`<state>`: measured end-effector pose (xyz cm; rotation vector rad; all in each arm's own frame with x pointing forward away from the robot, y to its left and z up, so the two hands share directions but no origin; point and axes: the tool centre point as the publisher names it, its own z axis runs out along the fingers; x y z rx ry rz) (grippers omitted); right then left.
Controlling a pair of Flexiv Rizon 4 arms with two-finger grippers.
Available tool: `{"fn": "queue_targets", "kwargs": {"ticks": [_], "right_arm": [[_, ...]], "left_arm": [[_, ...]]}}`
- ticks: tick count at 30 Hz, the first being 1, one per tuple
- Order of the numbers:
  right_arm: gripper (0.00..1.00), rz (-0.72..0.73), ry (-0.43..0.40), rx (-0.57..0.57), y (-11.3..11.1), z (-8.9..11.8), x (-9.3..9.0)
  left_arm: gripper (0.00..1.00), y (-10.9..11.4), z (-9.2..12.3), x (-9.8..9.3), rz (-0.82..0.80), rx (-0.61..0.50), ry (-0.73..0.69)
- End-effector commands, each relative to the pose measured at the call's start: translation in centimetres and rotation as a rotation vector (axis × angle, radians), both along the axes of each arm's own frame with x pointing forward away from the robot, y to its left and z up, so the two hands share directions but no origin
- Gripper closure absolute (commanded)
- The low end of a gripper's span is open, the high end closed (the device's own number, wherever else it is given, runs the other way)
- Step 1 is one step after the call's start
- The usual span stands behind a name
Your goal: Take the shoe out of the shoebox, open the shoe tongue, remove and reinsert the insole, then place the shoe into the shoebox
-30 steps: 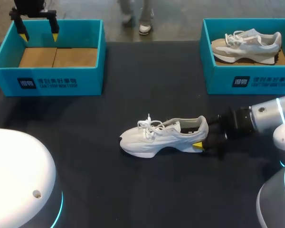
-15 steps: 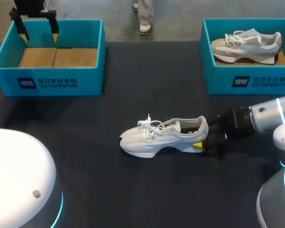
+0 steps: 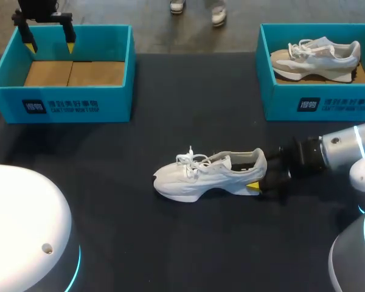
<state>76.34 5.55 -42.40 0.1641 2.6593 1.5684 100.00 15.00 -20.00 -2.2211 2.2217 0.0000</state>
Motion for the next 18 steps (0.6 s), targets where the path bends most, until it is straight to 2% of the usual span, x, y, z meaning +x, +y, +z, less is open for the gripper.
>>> {"fn": "queue_targets", "kwargs": {"ticks": [1, 2, 11, 18], "right_arm": [[1.00, -0.001, 0.001, -0.005, 0.4, -0.2, -0.2], [1.00, -0.001, 0.001, -0.005, 0.4, -0.2, -0.2], [1.00, -0.001, 0.001, -0.005, 0.4, -0.2, -0.2], [1.00, -0.001, 0.001, -0.005, 0.4, -0.2, -0.2]], "left_arm": [[0.00, 0.0, 0.0, 0.0, 0.000, 0.000, 0.000], [0.00, 0.0, 0.0, 0.0, 0.000, 0.000, 0.000], [0.00, -3.3, 2.4, -3.8, 0.029, 0.043, -0.059], [0.00, -6.0, 2.9, -6.7, 0.050, 0.043, -0.065]]}}
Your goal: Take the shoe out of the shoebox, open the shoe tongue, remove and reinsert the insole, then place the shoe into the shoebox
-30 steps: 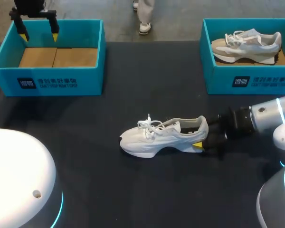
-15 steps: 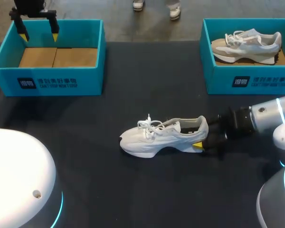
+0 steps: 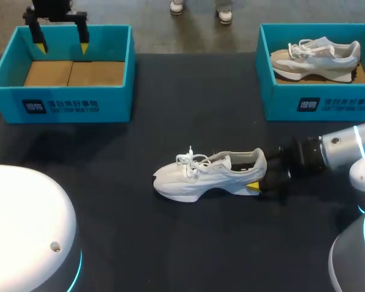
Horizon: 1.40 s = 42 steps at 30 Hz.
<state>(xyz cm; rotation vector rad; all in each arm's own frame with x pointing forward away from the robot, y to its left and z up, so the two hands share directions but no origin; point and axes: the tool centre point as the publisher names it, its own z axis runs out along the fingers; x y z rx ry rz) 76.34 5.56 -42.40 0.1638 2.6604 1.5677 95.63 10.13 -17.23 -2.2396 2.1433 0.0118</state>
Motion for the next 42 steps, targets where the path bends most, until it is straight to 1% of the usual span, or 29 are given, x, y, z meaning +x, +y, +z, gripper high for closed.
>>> {"fn": "queue_targets", "kwargs": {"ticks": [1, 2, 4, 5, 7, 8, 10, 11, 16, 17, 19, 20, 21, 23, 25, 26, 27, 30, 35, 37, 39, 41, 42], "right_arm": [[1.00, -0.002, 0.000, -0.005, 0.4, -0.2, -0.2], [1.00, -0.002, 0.000, -0.005, 0.4, -0.2, -0.2], [1.00, -0.002, 0.000, -0.005, 0.4, -0.2, -0.2], [1.00, -0.002, 0.000, -0.005, 0.4, -0.2, -0.2], [1.00, -0.002, 0.000, -0.005, 0.4, -0.2, -0.2], [1.00, -0.002, 0.000, -0.005, 0.4, -0.2, -0.2], [1.00, -0.002, 0.000, -0.005, 0.4, -0.2, -0.2], [1.00, -0.002, 0.000, -0.005, 0.4, -0.2, -0.2], [1.00, -0.002, 0.000, -0.005, 0.4, -0.2, -0.2], [1.00, -0.002, 0.000, -0.005, 0.4, -0.2, -0.2], [1.00, -0.002, 0.000, -0.005, 0.4, -0.2, -0.2], [1.00, -0.002, 0.000, -0.005, 0.4, -0.2, -0.2], [1.00, -0.002, 0.000, -0.005, 0.4, -0.2, -0.2], [1.00, -0.002, 0.000, -0.005, 0.4, -0.2, -0.2], [1.00, -0.002, 0.000, -0.005, 0.4, -0.2, -0.2], [1.00, -0.002, 0.000, -0.005, 0.4, -0.2, -0.2], [1.00, -0.002, 0.000, -0.005, 0.4, -0.2, -0.2], [1.00, -0.002, 0.000, -0.005, 0.4, -0.2, -0.2], [1.00, -0.002, 0.000, -0.005, 0.4, -0.2, -0.2], [1.00, -0.002, 0.000, -0.005, 0.4, -0.2, -0.2], [1.00, -0.002, 0.000, -0.005, 0.4, -0.2, -0.2], [1.00, -0.002, 0.000, -0.005, 0.4, -0.2, -0.2], [1.00, -0.002, 0.000, -0.005, 0.4, -0.2, -0.2]], "left_arm": [[0.00, -1.3, 0.2, -2.5, 0.005, 0.009, -0.040], [0.00, -2.0, 0.1, -3.3, 0.010, 0.012, -0.035], [0.00, -2.7, 0.0, -3.8, 0.006, 0.015, -0.034], [0.00, -3.6, 0.0, -4.7, -0.005, 0.000, -0.033], [0.00, -4.2, 0.0, -5.4, -0.007, -0.003, -0.029], [0.00, -4.9, -0.1, -6.2, -0.008, -0.003, -0.029], [0.00, -5.4, -0.3, -6.7, -0.012, -0.001, -0.025], [0.00, -5.9, -0.8, -7.4, -0.018, -0.006, -0.016], [0.00, -7.3, -2.2, -9.5, -0.015, 0.018, 0.005], [0.00, -7.5, -2.4, -9.9, -0.016, -0.003, 0.010], [0.00, -8.0, -2.7, -10.6, -0.016, 0.001, 0.009], [0.00, -8.0, -2.7, -10.6, -0.016, 0.001, 0.009], [0.00, -8.5, -3.0, -11.4, -0.012, -0.009, 0.005], [0.00, -9.1, -3.2, -12.1, -0.010, -0.012, 0.001], [0.00, -9.8, -3.3, -12.8, -0.009, -0.015, 0.004], [0.00, -9.8, -3.3, -12.8, -0.009, -0.015, 0.004], [0.00, -10.6, -3.4, -13.4, -0.011, -0.018, 0.003], [0.00, -11.7, -3.5, -14.2, -0.018, -0.026, 0.002], [0.00, -13.1, -3.8, -15.1, -0.019, -0.032, -0.004], [0.00, -14.2, -4.1, -15.6, -0.025, -0.054, -0.003], [0.00, -15.1, -4.3, -16.1, -0.026, -0.051, -0.003], [0.00, -15.6, -4.5, -16.3, -0.032, -0.067, 0.002], [0.00, -16.4, -4.7, -16.7, -0.038, -0.064, 0.002]]}}
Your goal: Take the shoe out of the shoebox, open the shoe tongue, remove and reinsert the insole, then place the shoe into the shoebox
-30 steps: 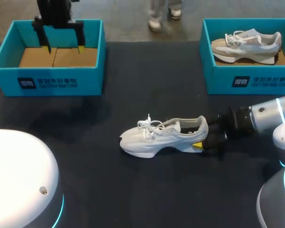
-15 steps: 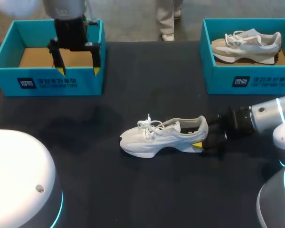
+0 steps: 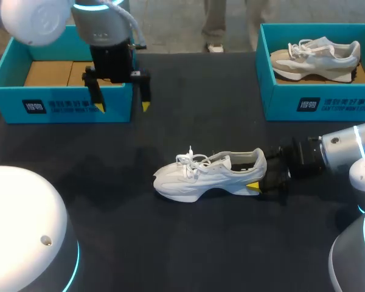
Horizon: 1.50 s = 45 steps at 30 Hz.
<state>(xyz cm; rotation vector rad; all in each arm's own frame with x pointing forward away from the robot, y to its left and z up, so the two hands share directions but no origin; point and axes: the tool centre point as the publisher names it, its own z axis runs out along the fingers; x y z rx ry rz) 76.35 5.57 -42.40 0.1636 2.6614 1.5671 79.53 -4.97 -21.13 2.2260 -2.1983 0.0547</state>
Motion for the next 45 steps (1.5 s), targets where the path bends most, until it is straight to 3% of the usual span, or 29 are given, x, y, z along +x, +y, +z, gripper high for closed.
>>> {"fn": "queue_targets", "kwargs": {"ticks": [1, 15, 16, 21, 45], "right_arm": [[1.00, -0.002, 0.000, -0.004, 0.3, -0.2, -0.2], [1.00, -0.002, 0.000, -0.004, 0.3, -0.2, -0.2], [1.00, -0.002, 0.000, -0.004, 0.3, -0.2, -0.2], [1.00, -0.002, 0.000, -0.004, 0.3, -0.2, -0.2], [1.00, -0.002, 0.000, -0.004, 0.3, -0.2, -0.2]], "left_arm": [[0.00, -1.6, -1.0, -0.7, -0.013, 0.007, -0.002], [0.00, -8.0, -3.4, -2.5, -0.108, 0.011, 0.028], [0.00, -9.5, -3.9, -2.8, -0.138, 0.011, 0.029], [0.00, -11.8, -4.5, -2.9, -0.180, 0.012, 0.035], [0.00, -18.4, -8.4, -3.6, -0.268, 0.078, 0.027]]}}
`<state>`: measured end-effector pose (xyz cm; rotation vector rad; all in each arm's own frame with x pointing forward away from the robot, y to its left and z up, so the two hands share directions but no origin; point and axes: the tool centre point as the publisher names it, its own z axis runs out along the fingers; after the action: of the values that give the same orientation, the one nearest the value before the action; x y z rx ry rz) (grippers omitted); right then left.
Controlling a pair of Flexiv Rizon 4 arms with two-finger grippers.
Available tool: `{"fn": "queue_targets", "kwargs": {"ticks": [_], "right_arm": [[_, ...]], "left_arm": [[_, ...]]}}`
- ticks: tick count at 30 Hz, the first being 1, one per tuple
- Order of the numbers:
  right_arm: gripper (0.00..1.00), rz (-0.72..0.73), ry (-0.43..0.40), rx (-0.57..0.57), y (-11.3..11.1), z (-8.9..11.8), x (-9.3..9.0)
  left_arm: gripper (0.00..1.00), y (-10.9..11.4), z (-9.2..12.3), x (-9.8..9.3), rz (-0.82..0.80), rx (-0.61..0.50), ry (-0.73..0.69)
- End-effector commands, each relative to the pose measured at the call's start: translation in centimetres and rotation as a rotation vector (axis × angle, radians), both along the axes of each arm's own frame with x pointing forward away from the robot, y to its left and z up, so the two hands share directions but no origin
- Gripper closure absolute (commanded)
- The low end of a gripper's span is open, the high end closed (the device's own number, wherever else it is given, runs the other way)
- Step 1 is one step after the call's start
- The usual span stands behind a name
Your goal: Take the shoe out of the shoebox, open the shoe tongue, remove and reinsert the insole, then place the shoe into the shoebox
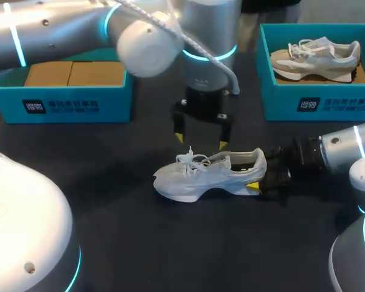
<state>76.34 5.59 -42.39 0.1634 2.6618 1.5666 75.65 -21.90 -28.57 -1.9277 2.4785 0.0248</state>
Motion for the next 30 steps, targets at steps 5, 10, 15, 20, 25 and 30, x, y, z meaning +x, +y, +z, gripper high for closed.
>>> {"fn": "queue_targets", "kwargs": {"ticks": [5, 10, 15, 20, 25, 30], "right_arm": [[1.00, -0.002, 0.000, -0.004, 0.3, -0.2, -0.2], [1.00, -0.002, 0.000, -0.004, 0.3, -0.2, -0.2], [1.00, -0.002, 0.000, -0.004, 0.3, -0.2, -0.2], [1.00, -0.002, 0.000, -0.004, 0.3, -0.2, -0.2], [1.00, -0.002, 0.000, -0.004, 0.3, -0.2, -0.2], [1.00, -0.002, 0.000, -0.004, 0.3, -0.2, -0.2]], "left_arm": [[0.00, -2.3, -1.8, 0.4, -0.024, 0.036, 0.003], [0.00, -3.4, -2.8, 0.6, -0.061, 0.038, 0.011], [0.00, -4.4, -3.6, 1.0, -0.103, 0.040, 0.024], [0.00, -5.0, -4.2, 1.3, -0.153, 0.042, 0.037], [0.00, -5.2, -4.7, 1.5, -0.179, 0.056, 0.044], [0.00, -5.4, -5.7, 1.5, -0.209, 0.084, 0.055]]}}
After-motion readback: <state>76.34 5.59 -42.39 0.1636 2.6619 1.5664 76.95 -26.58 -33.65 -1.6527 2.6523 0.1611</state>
